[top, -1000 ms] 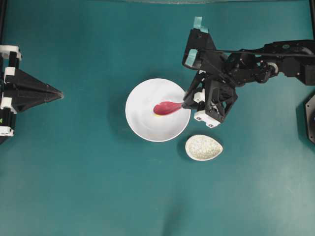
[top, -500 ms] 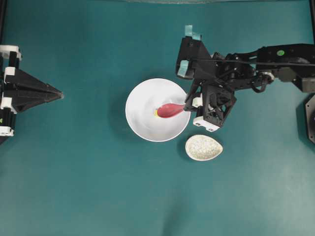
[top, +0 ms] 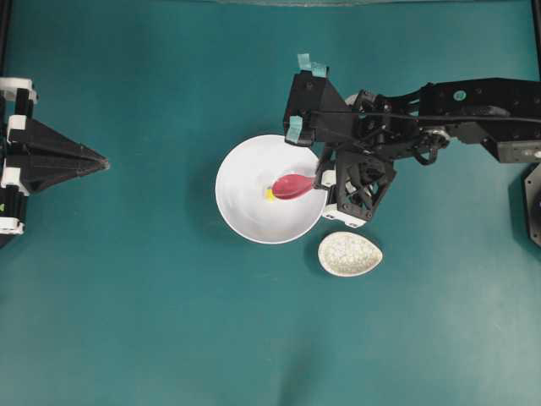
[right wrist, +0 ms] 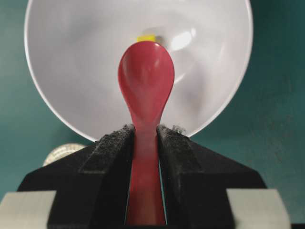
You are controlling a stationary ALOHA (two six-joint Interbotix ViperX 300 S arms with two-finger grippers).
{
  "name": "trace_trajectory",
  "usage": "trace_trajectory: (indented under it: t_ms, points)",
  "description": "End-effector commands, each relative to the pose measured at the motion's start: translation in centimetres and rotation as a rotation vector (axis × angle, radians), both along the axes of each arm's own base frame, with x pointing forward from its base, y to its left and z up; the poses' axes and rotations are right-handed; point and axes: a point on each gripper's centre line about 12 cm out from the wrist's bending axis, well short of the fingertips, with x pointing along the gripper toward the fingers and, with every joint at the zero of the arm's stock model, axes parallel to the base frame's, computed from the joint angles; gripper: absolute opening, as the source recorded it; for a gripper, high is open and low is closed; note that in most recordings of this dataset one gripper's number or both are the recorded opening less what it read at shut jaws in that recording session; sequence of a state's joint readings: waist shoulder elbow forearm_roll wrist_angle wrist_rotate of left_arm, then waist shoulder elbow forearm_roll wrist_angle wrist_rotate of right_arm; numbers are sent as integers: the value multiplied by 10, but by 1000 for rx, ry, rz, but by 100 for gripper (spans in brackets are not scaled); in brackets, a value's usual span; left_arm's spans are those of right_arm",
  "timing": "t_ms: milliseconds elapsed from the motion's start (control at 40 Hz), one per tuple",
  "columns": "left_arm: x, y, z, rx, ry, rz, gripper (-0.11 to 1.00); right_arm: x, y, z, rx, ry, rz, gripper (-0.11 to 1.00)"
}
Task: Scoop the yellow hexagonal prism block from the bowl with a spoon using the right arm.
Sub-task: 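Lower the spoon into the bowl and push it toward the yellow block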
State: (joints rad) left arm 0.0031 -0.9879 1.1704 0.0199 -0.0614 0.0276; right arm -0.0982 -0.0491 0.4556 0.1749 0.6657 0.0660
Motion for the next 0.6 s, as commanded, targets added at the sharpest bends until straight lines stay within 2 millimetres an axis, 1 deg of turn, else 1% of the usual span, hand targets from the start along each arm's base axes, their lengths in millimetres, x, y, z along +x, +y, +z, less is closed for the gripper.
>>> trace_trajectory:
  t_ms: [0, 350, 575]
  points:
    - [2, 0, 7, 3, -20, -1, 3, 4, 2, 10, -4, -27, 6, 24]
    - [3, 0, 6, 5, -17, 1, 3, 7, 3, -8, -4, 18, 12, 24]
    - [3, 0, 6, 3, -17, 1, 3, 8, 1, -12, -21, 24, 18, 24]
